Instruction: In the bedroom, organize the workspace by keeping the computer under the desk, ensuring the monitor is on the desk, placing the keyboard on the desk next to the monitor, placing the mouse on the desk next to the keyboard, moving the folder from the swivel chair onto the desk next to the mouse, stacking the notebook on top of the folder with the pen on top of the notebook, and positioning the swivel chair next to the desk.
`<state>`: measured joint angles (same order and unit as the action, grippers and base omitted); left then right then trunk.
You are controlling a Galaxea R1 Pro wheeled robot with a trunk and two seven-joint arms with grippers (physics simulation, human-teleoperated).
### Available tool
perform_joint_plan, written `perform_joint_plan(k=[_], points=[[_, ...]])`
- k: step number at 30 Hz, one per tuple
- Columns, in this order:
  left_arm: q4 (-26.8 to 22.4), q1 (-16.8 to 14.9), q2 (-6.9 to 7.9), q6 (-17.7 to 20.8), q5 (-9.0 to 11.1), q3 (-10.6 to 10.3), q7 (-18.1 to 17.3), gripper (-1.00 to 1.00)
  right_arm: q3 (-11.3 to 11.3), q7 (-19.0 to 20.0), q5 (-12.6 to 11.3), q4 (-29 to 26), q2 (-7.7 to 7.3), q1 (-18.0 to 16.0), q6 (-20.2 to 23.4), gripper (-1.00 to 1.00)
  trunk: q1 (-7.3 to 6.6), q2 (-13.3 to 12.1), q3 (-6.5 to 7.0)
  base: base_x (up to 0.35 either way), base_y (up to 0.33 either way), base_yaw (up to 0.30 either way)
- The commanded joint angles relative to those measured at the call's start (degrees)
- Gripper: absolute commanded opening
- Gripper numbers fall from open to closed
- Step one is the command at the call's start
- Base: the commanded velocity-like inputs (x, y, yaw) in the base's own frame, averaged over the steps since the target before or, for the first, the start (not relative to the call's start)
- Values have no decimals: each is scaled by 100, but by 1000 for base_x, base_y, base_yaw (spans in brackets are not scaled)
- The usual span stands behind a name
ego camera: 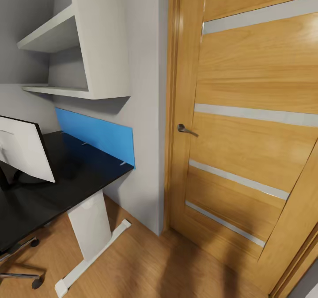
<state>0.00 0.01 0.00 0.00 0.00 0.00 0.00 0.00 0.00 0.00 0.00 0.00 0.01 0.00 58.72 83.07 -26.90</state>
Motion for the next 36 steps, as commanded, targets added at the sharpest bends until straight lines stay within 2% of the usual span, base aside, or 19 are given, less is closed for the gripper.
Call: perform_joint_plan(k=[1,6,9,26,36], points=[[0,-1,0,0,0,0,0,100,0,0,0,0,0,-1,0,100,0,1,-3,0,0,0],[-134,87,-162,-24,0,3,-17,100,24,52,-24,-17,159,-17,103,100,0,1,-3,0,0,0],[-142,99,-248,-26,0,1,-18,100,13,34,-32,-18,153,-18,53,100,0,1,-3,0,0,0],[-149,104,-266,-26,0,0,-18,100,19,29,-50,-11,186,-19,-482,100,0,1,-3,0,0,0],[-149,105,-272,-21,4,2,-18,100,10,27,-64,-333,405,-18,-803,100,0,1,-3,0,0,140]])
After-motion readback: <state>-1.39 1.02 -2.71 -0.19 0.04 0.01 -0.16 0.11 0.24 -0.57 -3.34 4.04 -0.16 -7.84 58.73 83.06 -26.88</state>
